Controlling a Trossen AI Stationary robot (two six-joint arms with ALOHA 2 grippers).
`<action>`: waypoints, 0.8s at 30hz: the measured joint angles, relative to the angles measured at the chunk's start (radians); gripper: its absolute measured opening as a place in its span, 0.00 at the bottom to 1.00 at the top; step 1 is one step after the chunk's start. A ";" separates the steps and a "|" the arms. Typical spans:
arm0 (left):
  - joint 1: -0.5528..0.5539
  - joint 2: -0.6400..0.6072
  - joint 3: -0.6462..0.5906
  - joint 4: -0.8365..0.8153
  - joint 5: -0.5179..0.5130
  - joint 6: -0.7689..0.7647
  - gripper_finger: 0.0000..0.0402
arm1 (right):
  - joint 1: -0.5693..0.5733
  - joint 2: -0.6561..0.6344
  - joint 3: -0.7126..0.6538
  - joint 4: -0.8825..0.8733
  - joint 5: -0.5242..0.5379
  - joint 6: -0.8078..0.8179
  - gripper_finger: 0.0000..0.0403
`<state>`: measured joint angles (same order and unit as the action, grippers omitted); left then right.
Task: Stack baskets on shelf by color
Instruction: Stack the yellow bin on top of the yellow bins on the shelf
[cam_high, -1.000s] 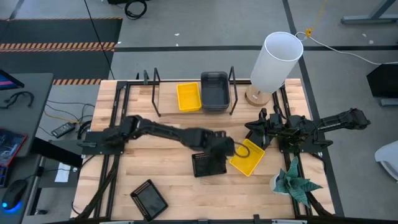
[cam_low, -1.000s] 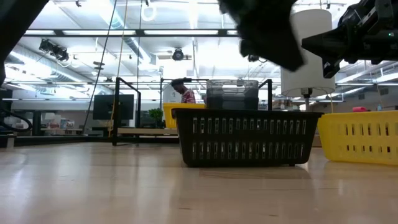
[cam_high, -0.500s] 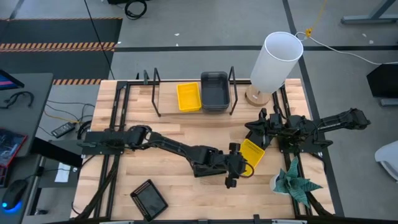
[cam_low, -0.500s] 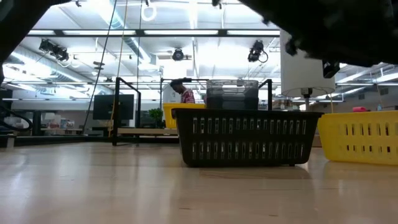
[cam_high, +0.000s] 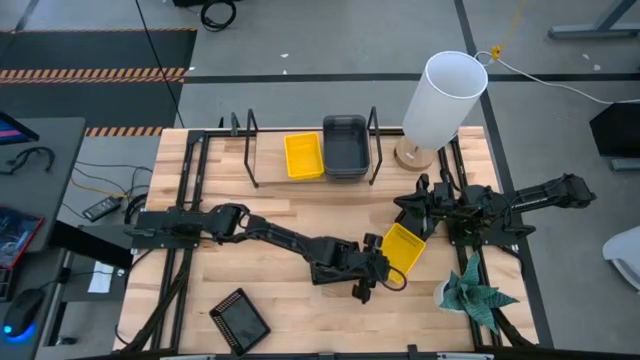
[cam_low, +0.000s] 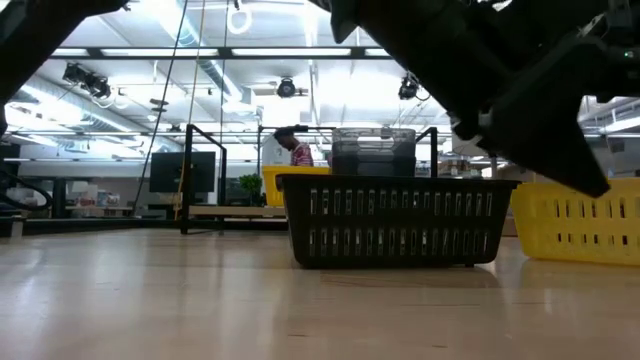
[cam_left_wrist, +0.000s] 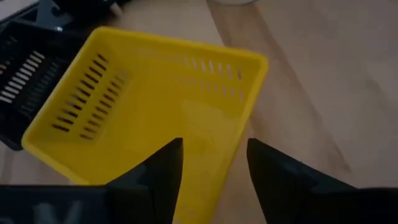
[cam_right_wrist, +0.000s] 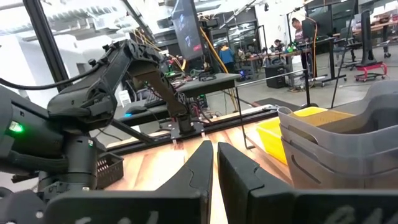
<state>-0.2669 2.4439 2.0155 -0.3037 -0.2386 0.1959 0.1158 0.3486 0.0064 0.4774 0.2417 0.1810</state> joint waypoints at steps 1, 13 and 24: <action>0.002 0.000 0.000 -0.009 0.000 0.000 0.45 | 0.000 0.000 0.000 0.000 0.000 0.000 0.07; 0.025 0.000 0.000 -0.089 0.087 0.000 0.21 | 0.000 0.000 0.000 0.000 0.000 0.000 0.07; 0.011 -0.002 0.099 -0.131 0.158 -0.057 0.03 | 0.000 0.000 0.000 0.000 0.000 0.000 0.07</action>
<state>-0.2558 2.4420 2.1149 -0.4350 -0.0809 0.1389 0.1158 0.3489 0.0067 0.4770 0.2413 0.1810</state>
